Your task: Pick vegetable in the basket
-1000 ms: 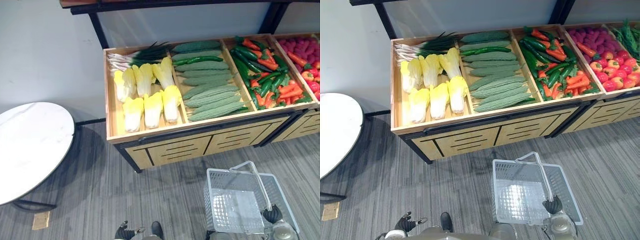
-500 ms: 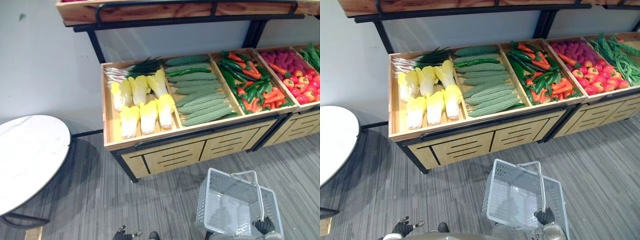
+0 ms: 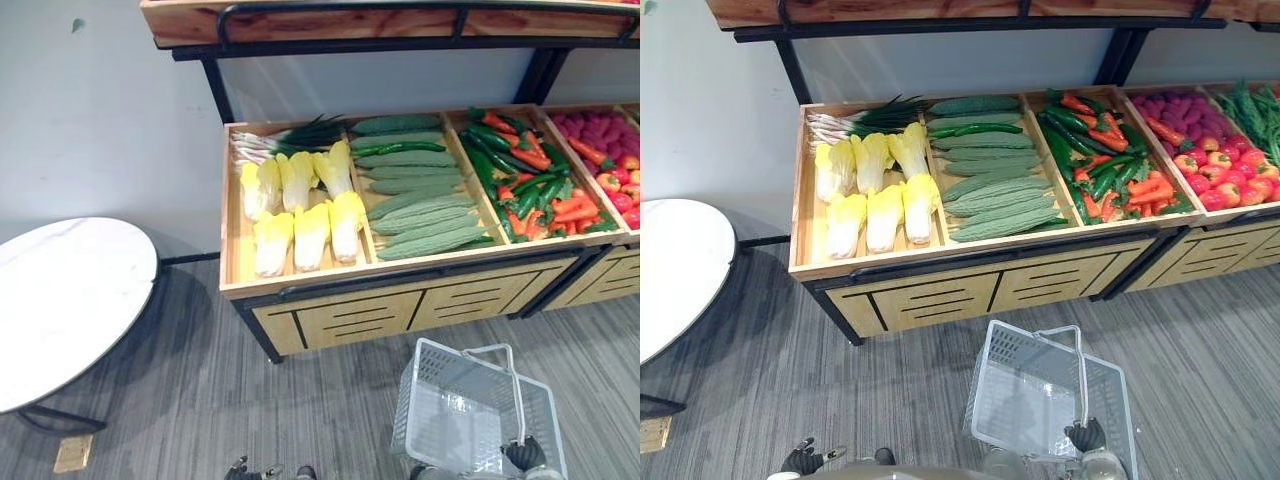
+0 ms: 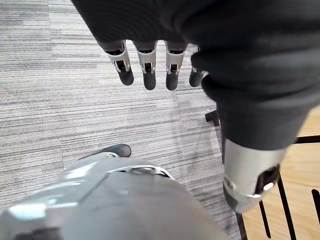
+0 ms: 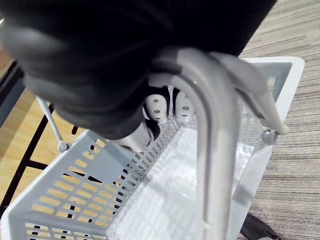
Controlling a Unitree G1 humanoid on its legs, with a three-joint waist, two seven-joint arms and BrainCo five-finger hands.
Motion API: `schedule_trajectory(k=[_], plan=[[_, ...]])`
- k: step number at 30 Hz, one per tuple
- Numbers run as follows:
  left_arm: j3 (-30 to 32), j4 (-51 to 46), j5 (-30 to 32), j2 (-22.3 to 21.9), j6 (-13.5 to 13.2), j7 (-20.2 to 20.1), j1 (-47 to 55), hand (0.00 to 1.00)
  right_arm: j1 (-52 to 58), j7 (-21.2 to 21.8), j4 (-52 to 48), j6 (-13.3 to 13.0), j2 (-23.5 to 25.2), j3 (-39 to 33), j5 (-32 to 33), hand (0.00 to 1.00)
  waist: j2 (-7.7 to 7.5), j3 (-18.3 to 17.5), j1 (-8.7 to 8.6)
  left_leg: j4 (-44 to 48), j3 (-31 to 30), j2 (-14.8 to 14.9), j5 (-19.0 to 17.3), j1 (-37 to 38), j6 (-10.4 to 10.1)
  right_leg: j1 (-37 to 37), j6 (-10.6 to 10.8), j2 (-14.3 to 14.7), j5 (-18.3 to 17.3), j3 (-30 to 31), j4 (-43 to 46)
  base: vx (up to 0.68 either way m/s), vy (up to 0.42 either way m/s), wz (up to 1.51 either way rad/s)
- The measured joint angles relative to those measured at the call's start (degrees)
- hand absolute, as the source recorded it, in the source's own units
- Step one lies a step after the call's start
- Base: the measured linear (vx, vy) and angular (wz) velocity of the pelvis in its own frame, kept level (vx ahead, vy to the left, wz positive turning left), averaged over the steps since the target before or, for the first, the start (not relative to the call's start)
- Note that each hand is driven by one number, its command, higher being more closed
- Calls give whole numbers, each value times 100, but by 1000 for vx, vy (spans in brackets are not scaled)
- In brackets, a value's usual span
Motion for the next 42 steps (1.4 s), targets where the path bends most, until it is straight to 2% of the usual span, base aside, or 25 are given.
schedule_trajectory(k=[1,3,6,7,9,10,11,12,14,15,16,17,18,19,20,21,22,24,27,31,34,36,37,39,42], plan=[[-1,-28,-7,-12,0,-1,4,0,6,-1,1,-7,-11,-3,0,100,6,18,17,392,-39,65,2,-162,1,40,-30,5,-22,7,24,83,-147,4],[-5,-209,-23,-44,-4,-2,16,0,27,-28,28,-4,-66,-52,0,100,144,90,106,1300,-283,262,36,-430,17,227,-84,103,-154,18,165,88,-176,-6],[-7,-222,-24,-102,-2,0,-17,0,49,-41,35,-5,-86,-172,0,100,164,125,91,1444,-383,285,244,-465,-6,304,-146,105,-270,29,239,63,-103,-2],[-8,-292,-24,-136,-3,2,-54,0,35,-45,34,-5,-89,-227,0,100,156,141,90,1454,-396,267,422,-516,3,287,-166,45,-279,48,222,64,-93,-5],[-11,-321,-24,-172,-18,9,-83,0,32,-54,38,22,-103,-251,1,100,150,151,73,1269,-498,254,169,-535,-33,250,-203,19,-295,107,206,38,-45,-16],[-11,-310,-24,-188,-18,25,-97,0,12,-75,39,44,-102,-266,1,100,152,152,78,870,-622,207,-60,-515,-110,176,-214,46,-300,208,217,19,-4,-40],[-11,-297,-24,-199,-16,36,-73,0,1,-96,41,50,-101,-277,0,100,154,154,79,487,-777,187,-85,-475,-148,132,-214,85,-301,301,221,59,51,-72],[-12,-290,-24,-211,-16,44,-18,0,-13,-148,41,52,-102,-294,-2,100,172,162,71,-108,-1061,209,-70,-381,-157,82,-213,171,-301,471,230,76,88,-70],[-28,-283,-23,-218,-15,50,-2,0,-9,-173,40,51,-109,-360,-3,100,235,156,72,-517,-1247,257,36,-265,-250,35,-188,291,-301,651,231,104,174,-74],[-78,-279,-23,-240,-15,59,-4,0,9,-181,39,51,-164,-436,-5,100,359,145,64,-785,-1232,315,314,-181,-311,-14,-65,400,-329,799,260,112,268,-76],[-129,-213,-21,-194,-15,67,-34,0,10,-200,73,68,-130,-493,-4,100,338,151,64,-866,-1164,261,312,-110,-369,-27,35,309,-375,950,350,98,257,-50],[-161,-199,-3,-150,-18,76,-80,0,63,-206,48,51,-82,-500,-3,100,206,126,-1,-971,-1082,80,314,-46,-311,-21,115,142,-359,978,299,155,344,-28],[-265,-192,-7,-14,-28,92,-153,0,111,-233,44,48,-45,-648,-4,100,48,131,-81,-1114,-924,-143,322,51,-183,-28,260,-51,-274,1087,126,114,216,-14],[-274,-192,-6,-1,-28,97,-171,0,112,-237,45,50,-45,-679,-2,100,33,133,-80,-1141,-877,-177,318,60,-161,-38,301,-72,-247,1131,86,149,292,-45],[-288,-191,3,28,-32,119,-212,0,107,-263,55,65,-56,-780,-4,100,-46,103,-65,-1176,-627,-350,286,73,-28,-81,445,-224,-95,1333,-116,96,204,-62],[-297,-186,3,28,-36,129,-210,0,83,-277,68,74,-61,-782,-4,100,-66,87,-62,-1176,-477,-419,243,84,42,-102,487,-286,24,1479,-244,124,257,-74],[-299,-177,3,29,-39,142,-209,0,40,-278,97,76,-60,-774,-4,100,-65,87,-54,-1179,-346,-443,215,99,79,-117,494,-308,119,1597,-337,100,193,-79],[-299,-87,2,49,-81,193,-230,0,-177,-276,301,103,-53,-736,-9,100,-2,116,-47,-1200,75,-437,134,213,182,-152,452,-303,582,1746,-661,93,188,-89],[-233,-79,0,103,-99,268,-267,0,-298,-275,436,99,-42,-648,-16,100,56,119,-30,-1225,395,-325,113,283,170,-267,350,-210,1059,1369,-825,22,95,-71],[-90,-196,-7,165,-104,386,-394,0,-272,-283,468,91,-32,-651,-53,100,16,113,-56,-1383,500,-380,115,312,172,-318,317,-229,1195,1075,-1015,-32,26,-23],[179,-1085,11,125,-121,754,-357,0,-250,-309,475,70,-13,-647,-50,100,5,116,-19,-1401,490,-386,174,288,187,-280,324,-236,1188,860,-1167,-66,-47,-4],[303,-2063,43,-10,-287,1214,-263,0,-245,-379,473,19,-9,-605,-46,100,19,121,15,-1523,425,-406,315,229,185,-320,336,-240,1182,731,-1235,-103,-76,20],[311,-3001,117,-199,-539,1670,-237,0,-169,-465,472,-21,6,-605,-8,100,57,114,11,-1729,269,-419,477,224,176,-295,323,-217,1174,562,-1286,-92,-64,36],[312,-3611,256,-332,-626,1941,-177,0,-133,-536,471,-36,16,-605,-2,100,64,110,22,-1819,194,-419,540,224,146,-291,296,-198,1158,483,-1306,-76,-41,29],[164,-5164,692,-666,-734,2464,187,0,-44,-636,466,-133,59,-598,-4,100,60,99,91,-1897,59,-400,607,218,120,-196,303,-146,1166,327,-1410,-49,-27,18]])
